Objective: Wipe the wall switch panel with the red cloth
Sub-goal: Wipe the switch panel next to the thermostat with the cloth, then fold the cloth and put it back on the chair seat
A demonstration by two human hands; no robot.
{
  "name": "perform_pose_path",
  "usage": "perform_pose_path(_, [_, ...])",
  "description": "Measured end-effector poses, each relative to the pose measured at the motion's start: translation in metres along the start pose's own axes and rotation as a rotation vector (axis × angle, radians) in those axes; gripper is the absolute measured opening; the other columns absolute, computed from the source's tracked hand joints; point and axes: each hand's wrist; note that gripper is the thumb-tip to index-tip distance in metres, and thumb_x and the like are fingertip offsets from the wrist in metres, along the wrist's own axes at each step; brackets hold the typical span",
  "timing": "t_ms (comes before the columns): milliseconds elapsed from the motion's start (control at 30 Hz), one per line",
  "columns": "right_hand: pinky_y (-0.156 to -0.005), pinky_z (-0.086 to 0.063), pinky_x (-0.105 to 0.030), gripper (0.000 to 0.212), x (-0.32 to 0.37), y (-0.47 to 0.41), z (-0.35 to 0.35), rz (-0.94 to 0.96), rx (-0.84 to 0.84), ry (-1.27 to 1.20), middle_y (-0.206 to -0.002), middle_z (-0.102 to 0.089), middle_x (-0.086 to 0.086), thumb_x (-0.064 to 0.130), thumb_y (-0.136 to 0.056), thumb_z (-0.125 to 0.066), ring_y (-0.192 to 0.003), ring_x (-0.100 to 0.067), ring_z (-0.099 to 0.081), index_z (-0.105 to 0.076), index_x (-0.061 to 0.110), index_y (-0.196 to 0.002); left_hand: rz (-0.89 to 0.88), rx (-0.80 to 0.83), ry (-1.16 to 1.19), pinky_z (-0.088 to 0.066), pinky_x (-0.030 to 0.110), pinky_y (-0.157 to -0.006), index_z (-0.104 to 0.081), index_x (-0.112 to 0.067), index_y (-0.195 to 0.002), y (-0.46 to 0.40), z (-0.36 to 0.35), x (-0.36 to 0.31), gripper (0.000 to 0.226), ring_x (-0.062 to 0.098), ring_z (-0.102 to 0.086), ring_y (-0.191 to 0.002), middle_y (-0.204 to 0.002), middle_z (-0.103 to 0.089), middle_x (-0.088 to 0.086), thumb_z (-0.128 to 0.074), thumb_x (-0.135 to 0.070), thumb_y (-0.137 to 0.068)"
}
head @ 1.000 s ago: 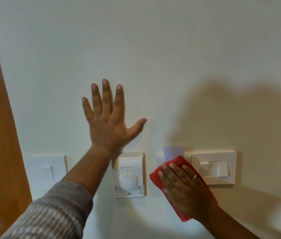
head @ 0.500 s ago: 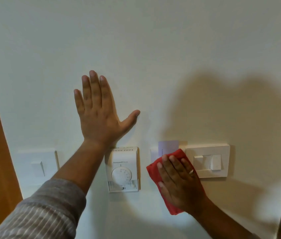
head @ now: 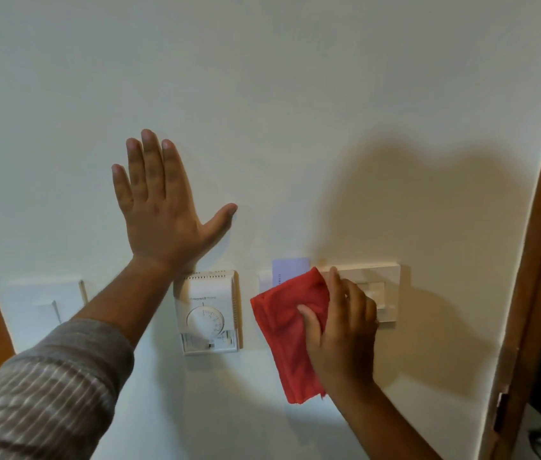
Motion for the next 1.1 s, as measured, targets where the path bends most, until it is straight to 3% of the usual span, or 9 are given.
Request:
perform_pose_path(167, [-0.080,-0.049,-0.042,0.032,0.007,-0.010,0.020,-0.243,0.244,-0.226,-0.103,-0.064,-0.006,0.032,-0.081,-0.080,-0.100,-0.033,-0.056,-0.067,0.011,-0.101,0.079,0.162,0.118,-0.003,0.063,-0.126,-0.005,-0.001,-0.162,0.015,0.021,-0.013,0.114,0.047,0.000,-0.158,-0.170,-0.001,0.029,-0.040,-0.079,-0.088])
perform_pose_path(300, [-0.066,-0.045,-0.024,0.036,0.003,-0.005,0.029,-0.340,0.394,-0.519,-0.078,-0.058,0.014,0.026,-0.075,-0.083,-0.076,-0.009,-0.056,-0.048,0.033,-0.073,0.251,0.141,0.448,-0.023,0.062,-0.124,-0.031,0.001,-0.158,0.112,0.059,-0.044,0.104,0.041,-0.009,-0.159,-0.169,-0.012,0.027,-0.057,-0.065,-0.082])
perform_pose_path(400, [-0.067,-0.051,-0.026,0.024,0.008,0.009,0.031,-0.502,0.579,-0.858,-0.080,-0.068,0.013,0.037,-0.071,-0.080,-0.072,-0.003,-0.063,-0.057,0.033,-0.079,0.301,0.228,0.752,-0.031,0.037,-0.124,-0.037,-0.011,-0.157,0.200,0.086,-0.071,0.104,0.018,-0.017,-0.160,-0.173,-0.020,0.001,-0.065,-0.073,-0.079])
perform_pose_path(500, [-0.078,-0.055,-0.043,0.027,0.029,0.027,0.036,-0.650,0.646,-1.078,-0.088,-0.075,-0.003,0.040,-0.066,-0.078,-0.085,-0.022,-0.071,-0.065,0.029,-0.087,0.627,0.432,1.079,-0.035,0.004,-0.110,-0.038,-0.042,-0.150,0.215,0.108,-0.084,0.096,-0.016,-0.041,-0.138,-0.152,-0.045,-0.035,-0.072,-0.075,-0.066])
perform_pose_path(533, [-0.081,-0.056,-0.045,0.026,0.041,0.033,0.040,-0.665,0.654,-1.116,-0.092,-0.076,-0.008,0.036,-0.068,-0.078,-0.088,-0.026,-0.072,-0.067,0.026,-0.089,0.744,0.533,1.155,-0.041,0.008,-0.107,-0.045,-0.043,-0.145,0.213,0.113,-0.080,0.089,-0.015,-0.052,-0.129,-0.144,-0.056,-0.030,-0.073,-0.073,-0.066])
perform_pose_path(600, [-0.080,-0.058,-0.041,0.022,0.063,0.045,0.048,-0.714,0.640,-1.179,-0.095,-0.076,-0.012,0.027,-0.073,-0.079,-0.089,-0.027,-0.073,-0.068,0.021,-0.091,0.964,0.739,1.405,-0.054,0.033,-0.105,-0.066,-0.028,-0.133,0.206,0.119,-0.063,0.067,0.011,-0.071,-0.117,-0.129,-0.074,-0.001,-0.073,-0.065,-0.077])
perform_pose_path(667, [-0.072,-0.059,-0.034,0.021,0.089,0.056,0.059,-0.785,0.606,-1.210,-0.094,-0.076,-0.012,0.023,-0.078,-0.080,-0.086,-0.025,-0.074,-0.067,0.019,-0.093,1.081,0.829,1.533,-0.056,0.047,-0.103,-0.071,-0.017,-0.125,0.202,0.132,-0.040,0.056,0.028,-0.074,-0.112,-0.120,-0.077,0.011,-0.070,-0.052,-0.082])
perform_pose_path(900, [-0.063,-0.058,-0.029,0.034,0.198,0.110,0.075,-1.041,0.513,-1.148,-0.086,-0.077,-0.004,0.032,-0.081,-0.079,-0.077,-0.018,-0.074,-0.062,0.013,-0.103,1.271,1.160,1.568,-0.064,0.042,-0.088,-0.068,-0.016,-0.127,0.249,0.185,0.067,0.058,0.032,-0.075,-0.110,-0.120,-0.077,0.014,-0.067,-0.059,-0.088])
perform_pose_path(1100, [-0.070,-0.058,-0.030,0.023,0.253,0.188,0.068,-1.019,0.783,-0.895,-0.109,-0.072,0.000,0.049,-0.093,-0.060,-0.094,-0.015,-0.071,-0.050,0.040,-0.111,1.374,0.962,1.486,-0.064,0.035,-0.071,-0.071,-0.017,-0.121,0.284,0.196,0.135,0.034,0.027,-0.079,-0.094,-0.109,-0.080,0.012,-0.059,-0.039,-0.098])
Point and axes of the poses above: each hand's wrist, its own y-axis away from the middle knuckle, its own z-axis out of the back of the hand, x = y × z
